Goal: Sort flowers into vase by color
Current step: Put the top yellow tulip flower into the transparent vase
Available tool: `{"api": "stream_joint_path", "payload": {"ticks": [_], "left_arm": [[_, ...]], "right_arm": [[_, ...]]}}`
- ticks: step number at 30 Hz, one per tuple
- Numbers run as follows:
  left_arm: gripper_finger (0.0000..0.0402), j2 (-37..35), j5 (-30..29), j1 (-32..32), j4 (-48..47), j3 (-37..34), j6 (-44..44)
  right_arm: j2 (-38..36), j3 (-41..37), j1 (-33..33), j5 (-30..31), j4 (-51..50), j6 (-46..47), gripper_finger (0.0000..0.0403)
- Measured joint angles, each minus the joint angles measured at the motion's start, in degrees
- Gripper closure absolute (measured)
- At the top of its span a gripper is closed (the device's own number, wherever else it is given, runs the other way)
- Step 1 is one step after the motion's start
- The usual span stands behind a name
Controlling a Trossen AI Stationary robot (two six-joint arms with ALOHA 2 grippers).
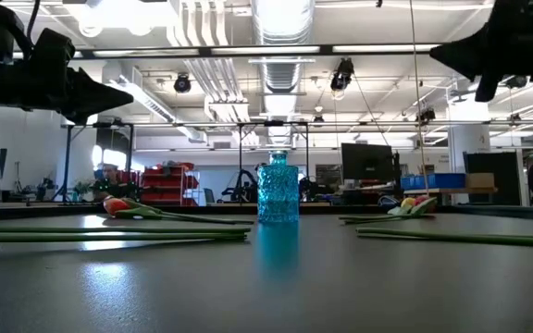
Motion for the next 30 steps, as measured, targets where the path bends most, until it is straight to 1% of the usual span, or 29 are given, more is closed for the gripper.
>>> {"api": "stream_joint_path", "payload": {"ticks": [3, 5, 9, 14, 18, 21, 23, 25, 28, 30], "left_arm": [[0.0402, 0.0, 0.0, 0.0, 0.0, 0.0, 0.0], [0.0402, 0.0, 0.0, 0.0, 0.0, 0.0, 0.0], [0.0402, 0.0, 0.0, 0.0, 0.0, 0.0, 0.0], [0.0402, 0.0, 0.0, 0.0, 0.0, 0.0, 0.0], [0.0402, 0.0, 0.0, 0.0, 0.0, 0.0, 0.0], [0.0402, 0.0, 0.0, 0.0, 0.0, 0.0, 0.0], [0.0402, 0.0, 0.0, 0.0, 0.0, 0.0, 0.0], [0.0402, 0.0, 0.0, 0.0, 0.0, 0.0, 0.0], [0.0402, 0.0, -0.1, 0.0, 0.0, 0.0, 0.0], [0.0402, 0.0, -0.1, 0.0, 0.0, 0.0, 0.0]], "right_arm": [[2.4, 4.7, 0.0, 4.1, -10.1, 2.0, 0.0394], [5.0, 7.2, 0.0, 5.1, -13.2, 2.8, 0.0394], [11.6, 11.3, 0.0, 7.5, -12.7, 10.3, 0.0394], [22.0, 17.2, 0.0, 6.9, -12.8, 18.2, 0.0394], [30.9, 24.1, 0.0, 6.7, -13.2, 18.8, 0.0394], [37.4, 29.7, 0.0, 6.7, -18.8, 19.2, 0.0393], [41.9, 33.0, 0.0, 10.1, -22.9, 24.6, 0.0389], [46.1, 35.8, -0.8, 12.9, -30.4, 34.8, 0.0383], [51.4, 38.6, -3.7, 10.4, -43.3, 49.2, 0.0373], [54.4, 39.0, -5.7, 7.1, -47.2, 53.4, 0.0366]]}}
